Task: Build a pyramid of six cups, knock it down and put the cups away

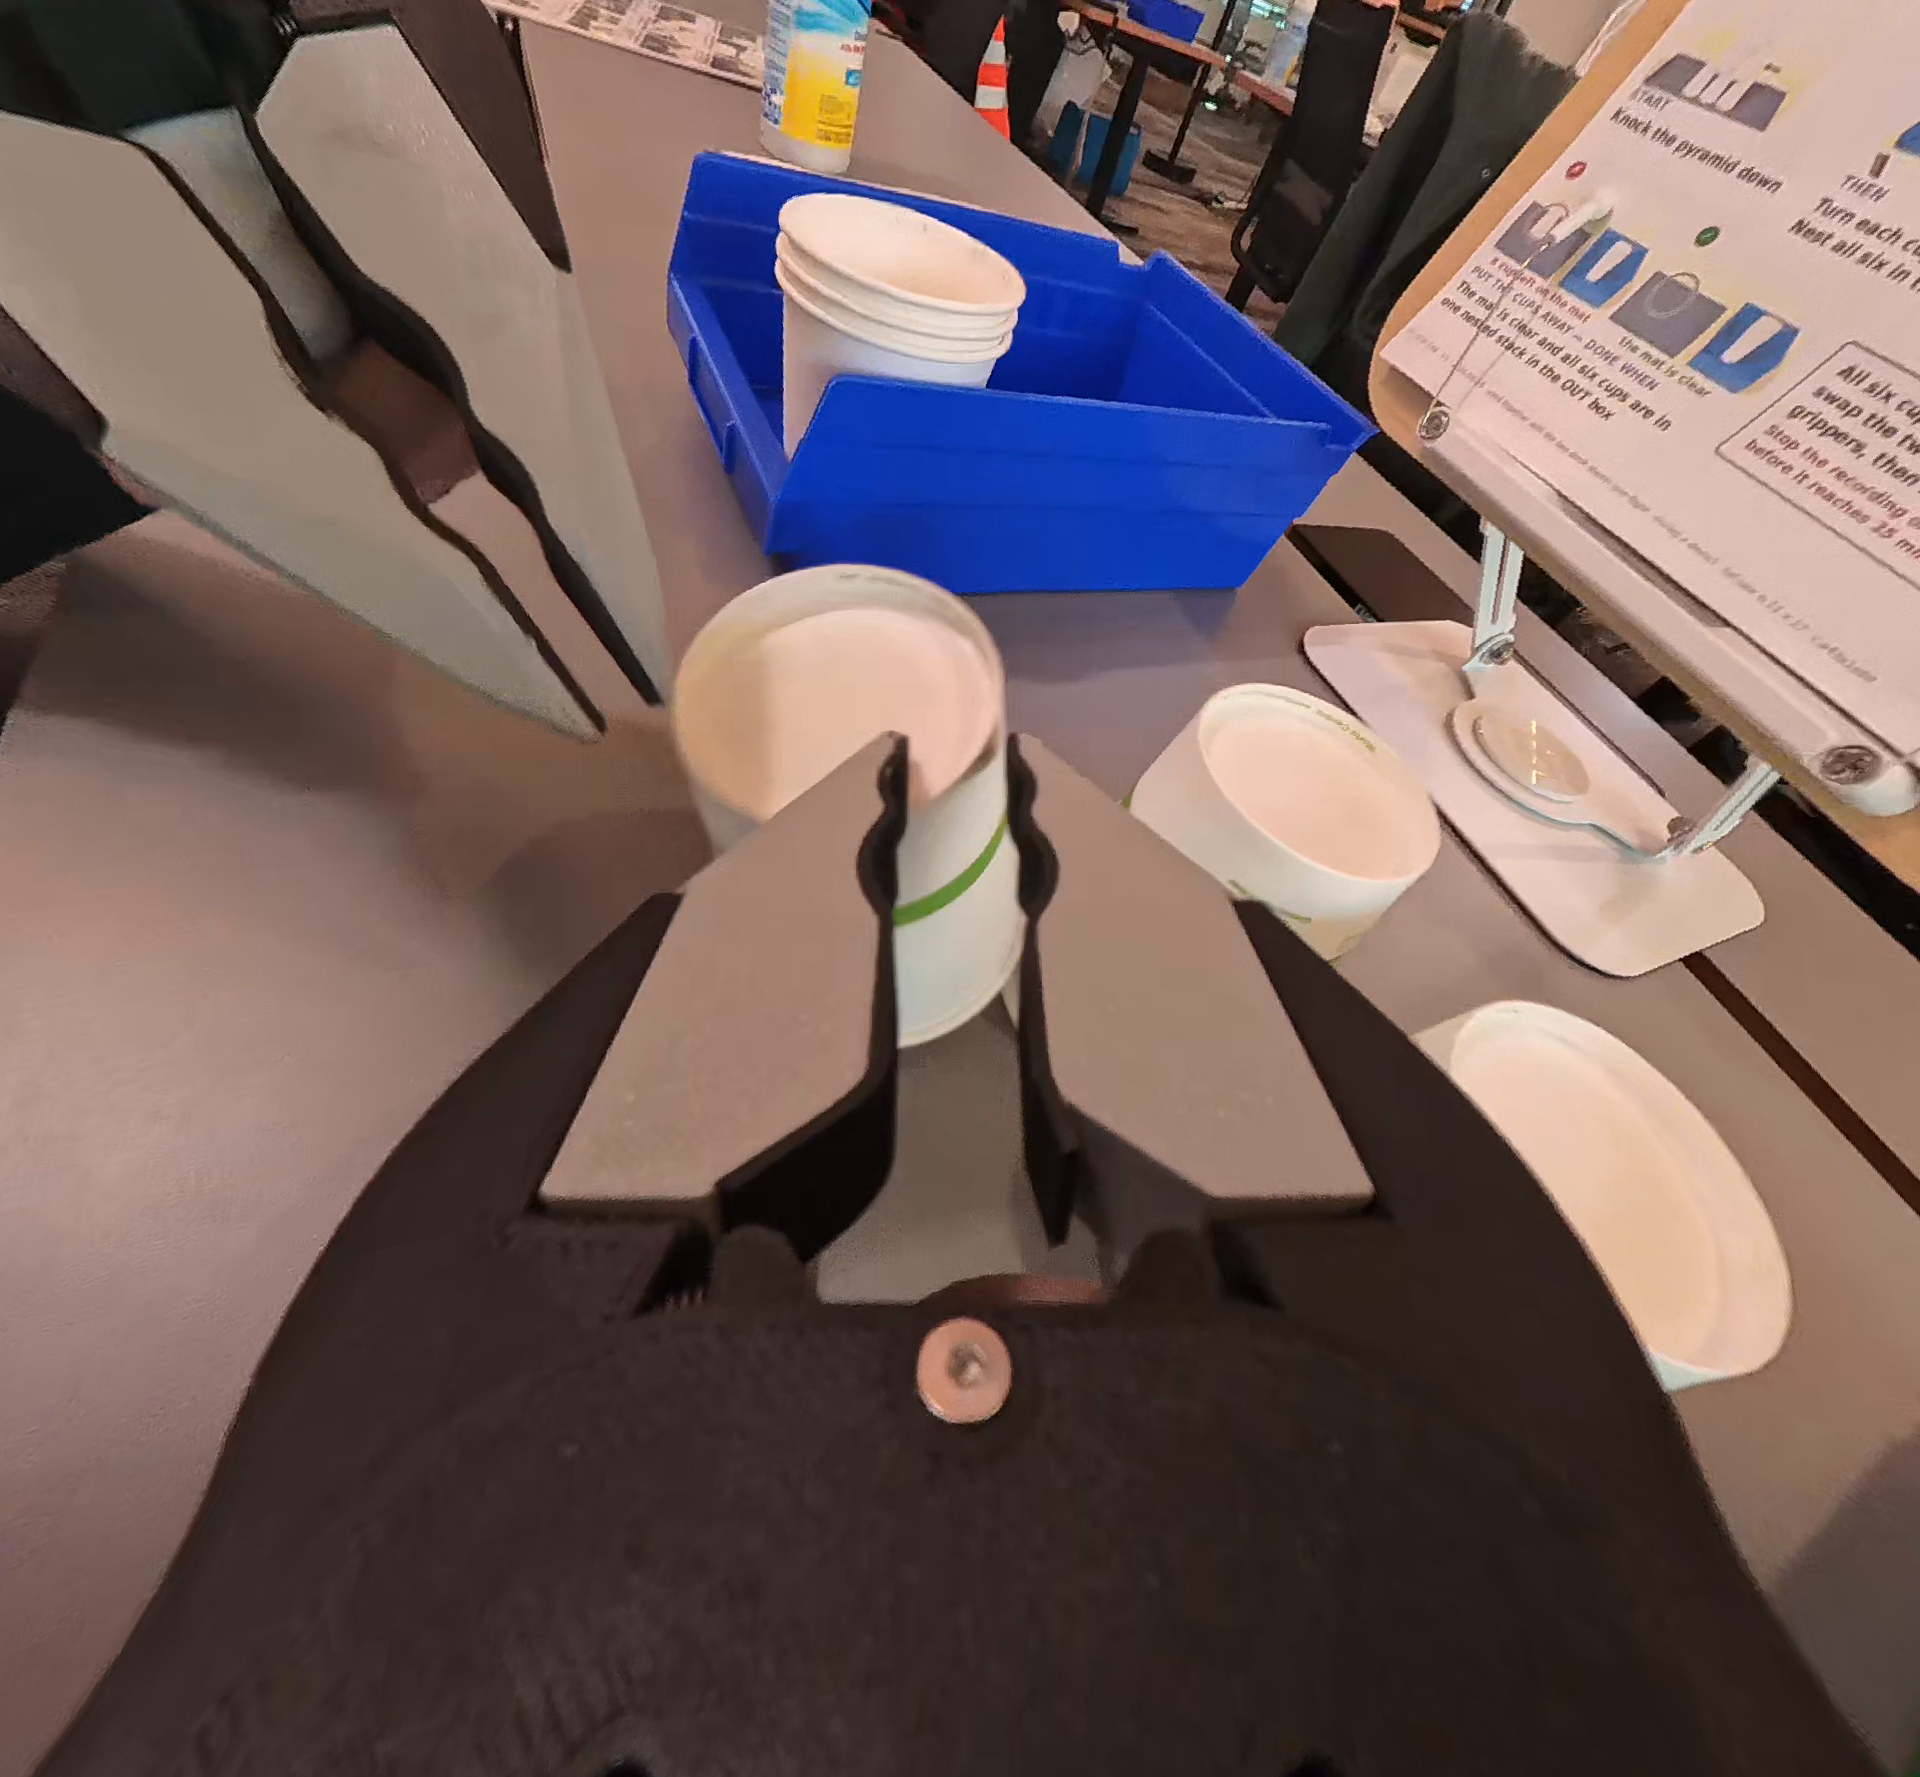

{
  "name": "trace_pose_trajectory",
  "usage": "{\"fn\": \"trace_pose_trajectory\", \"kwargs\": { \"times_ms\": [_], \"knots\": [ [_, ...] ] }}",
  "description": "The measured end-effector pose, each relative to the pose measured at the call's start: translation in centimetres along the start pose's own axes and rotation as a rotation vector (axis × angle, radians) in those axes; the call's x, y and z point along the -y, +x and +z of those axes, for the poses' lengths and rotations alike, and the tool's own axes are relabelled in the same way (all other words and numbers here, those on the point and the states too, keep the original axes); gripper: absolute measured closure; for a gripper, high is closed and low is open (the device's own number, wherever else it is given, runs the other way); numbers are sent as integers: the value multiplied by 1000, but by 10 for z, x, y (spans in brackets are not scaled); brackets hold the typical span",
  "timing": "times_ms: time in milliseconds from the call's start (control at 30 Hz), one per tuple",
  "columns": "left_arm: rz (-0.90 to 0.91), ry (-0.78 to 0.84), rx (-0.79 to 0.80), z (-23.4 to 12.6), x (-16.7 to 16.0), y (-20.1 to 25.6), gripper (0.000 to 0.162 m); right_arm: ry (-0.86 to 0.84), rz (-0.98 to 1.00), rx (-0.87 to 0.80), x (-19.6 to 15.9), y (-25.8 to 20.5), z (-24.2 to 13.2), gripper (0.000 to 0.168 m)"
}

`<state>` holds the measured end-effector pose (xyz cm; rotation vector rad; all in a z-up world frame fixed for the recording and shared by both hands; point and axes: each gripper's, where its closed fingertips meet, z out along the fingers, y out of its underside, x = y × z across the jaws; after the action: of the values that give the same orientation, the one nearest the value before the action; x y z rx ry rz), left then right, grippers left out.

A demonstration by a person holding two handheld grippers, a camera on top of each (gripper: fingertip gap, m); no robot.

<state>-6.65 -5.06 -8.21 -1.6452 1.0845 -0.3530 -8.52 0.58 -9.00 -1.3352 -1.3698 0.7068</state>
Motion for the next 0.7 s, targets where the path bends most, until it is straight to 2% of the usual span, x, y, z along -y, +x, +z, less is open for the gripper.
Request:
{"fn": "trace_pose_trajectory", "kwargs": {
  "times_ms": [33,100,200,333,500,700],
  "knots": [
    [4,-18,11,4,-4,-2,157,-4,12,-12,-2,2,3,151],
    [11,-58,30,10,-13,-5,154,1,29,-48,-3,8,5,150],
    [28,-94,43,15,-21,-6,154,11,61,-5,-3,4,4,142],
    [50,-120,52,21,-26,-4,154,32,179,44,-4,1,10,143],
    [123,-177,112,26,-33,-7,155,81,261,102,2,-8,15,122],
    [157,-243,164,30,-41,-10,154,128,301,159,11,-8,5,113]
  ]
}}
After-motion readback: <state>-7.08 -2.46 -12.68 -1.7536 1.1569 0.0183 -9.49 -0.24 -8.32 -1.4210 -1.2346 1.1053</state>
